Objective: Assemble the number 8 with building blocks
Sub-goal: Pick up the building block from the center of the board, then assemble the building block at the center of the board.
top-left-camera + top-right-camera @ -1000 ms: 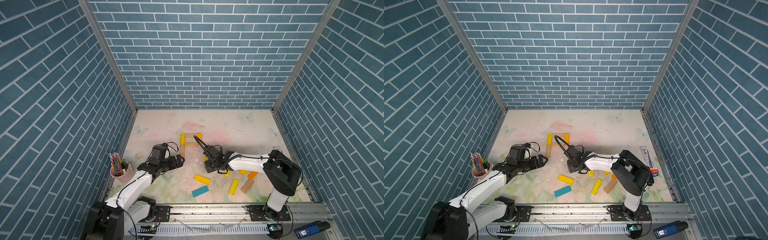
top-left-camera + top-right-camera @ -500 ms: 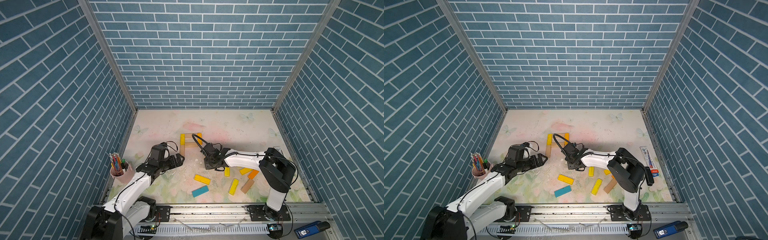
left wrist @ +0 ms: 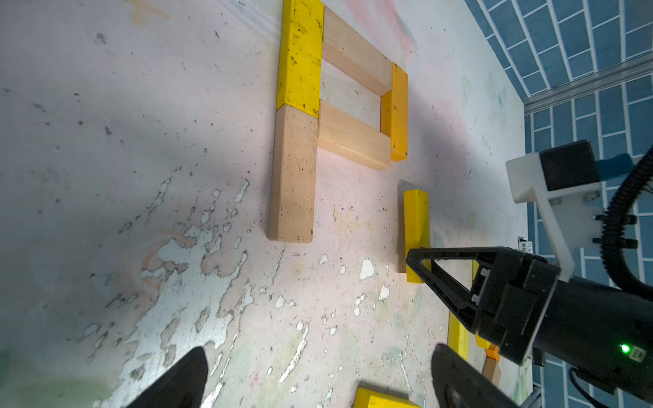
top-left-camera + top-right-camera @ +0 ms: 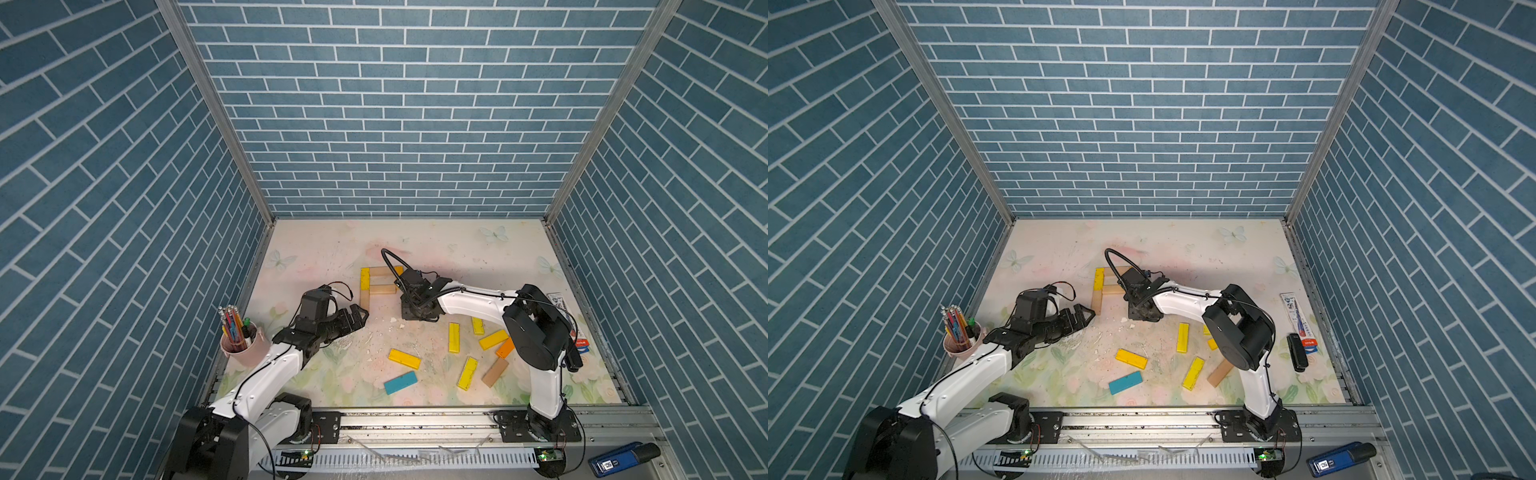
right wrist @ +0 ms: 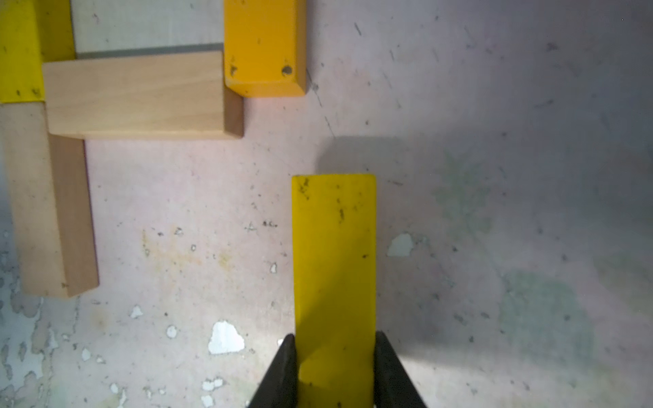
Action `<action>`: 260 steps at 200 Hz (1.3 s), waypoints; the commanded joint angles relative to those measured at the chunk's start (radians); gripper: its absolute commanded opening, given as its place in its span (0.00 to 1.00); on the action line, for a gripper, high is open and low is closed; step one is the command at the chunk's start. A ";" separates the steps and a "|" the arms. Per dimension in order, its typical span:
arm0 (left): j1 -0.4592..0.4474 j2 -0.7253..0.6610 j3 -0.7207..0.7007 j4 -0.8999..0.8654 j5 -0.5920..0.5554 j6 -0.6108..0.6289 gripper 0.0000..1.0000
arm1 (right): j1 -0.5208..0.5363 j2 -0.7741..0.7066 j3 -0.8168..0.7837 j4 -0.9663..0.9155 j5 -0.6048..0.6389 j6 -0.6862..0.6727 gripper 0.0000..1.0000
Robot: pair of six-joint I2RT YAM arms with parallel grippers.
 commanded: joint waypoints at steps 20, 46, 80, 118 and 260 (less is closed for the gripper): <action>0.037 0.016 -0.005 0.044 0.047 -0.019 1.00 | -0.017 0.066 0.094 -0.060 -0.035 0.046 0.27; 0.045 0.011 -0.011 0.051 0.048 -0.015 1.00 | -0.021 0.107 0.147 -0.081 -0.040 0.044 0.27; 0.054 0.012 -0.012 0.044 0.057 -0.001 1.00 | -0.024 0.150 0.203 -0.105 -0.040 0.046 0.28; 0.060 0.016 -0.009 0.049 0.065 0.002 1.00 | -0.026 0.172 0.226 -0.113 -0.037 0.058 0.28; 0.066 0.018 -0.019 0.056 0.070 0.009 1.00 | -0.028 0.186 0.222 -0.059 -0.070 0.056 0.28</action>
